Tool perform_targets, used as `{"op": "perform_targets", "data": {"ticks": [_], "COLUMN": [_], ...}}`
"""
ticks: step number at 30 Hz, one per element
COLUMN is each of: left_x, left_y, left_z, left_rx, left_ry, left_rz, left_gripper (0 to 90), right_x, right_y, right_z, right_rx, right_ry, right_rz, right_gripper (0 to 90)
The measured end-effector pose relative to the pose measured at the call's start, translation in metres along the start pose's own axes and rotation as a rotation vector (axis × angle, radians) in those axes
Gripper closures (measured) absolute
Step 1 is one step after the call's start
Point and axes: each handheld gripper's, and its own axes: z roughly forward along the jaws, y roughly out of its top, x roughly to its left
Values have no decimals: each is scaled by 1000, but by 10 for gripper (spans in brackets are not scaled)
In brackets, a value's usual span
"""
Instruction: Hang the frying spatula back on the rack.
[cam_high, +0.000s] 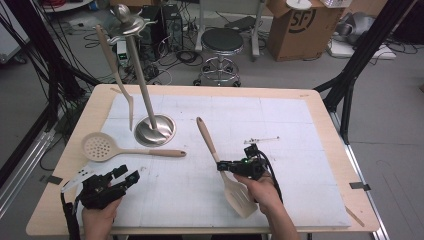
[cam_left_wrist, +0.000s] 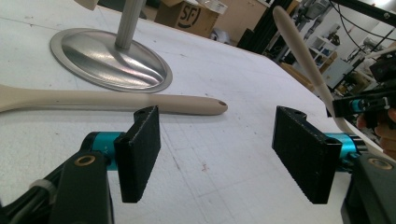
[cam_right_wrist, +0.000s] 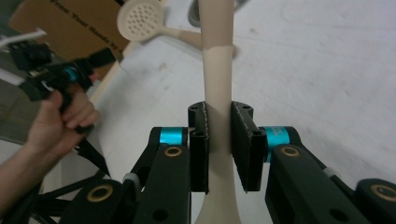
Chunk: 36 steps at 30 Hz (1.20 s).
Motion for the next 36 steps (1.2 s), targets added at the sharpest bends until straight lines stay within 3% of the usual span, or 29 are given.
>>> {"op": "perform_targets", "data": {"ticks": [4,10,13,24,36], "left_x": [0,2,1,2,2], "left_y": [0,0,-1,-1,-2], "left_z": [-2,-3,-3,-6,-9], "left_rx": [-5,-2,-1,-5,-7], "left_ry": [3,6,7,10,12], "left_rz": [-4,-4,-3,-5,-5], "left_gripper": [331,331,331,332,332], "right_x": [9,21,27,59,78], "right_y": [11,25,30,65,87], "right_z": [3,6,7,16,23], "right_rx": [-44,-125,-149,-199,-250], "right_ry": [37,29,37,79,109], "right_rz": [-9,-75,-82,-168,-220], "right_gripper": [786,786,786,786,786]}}
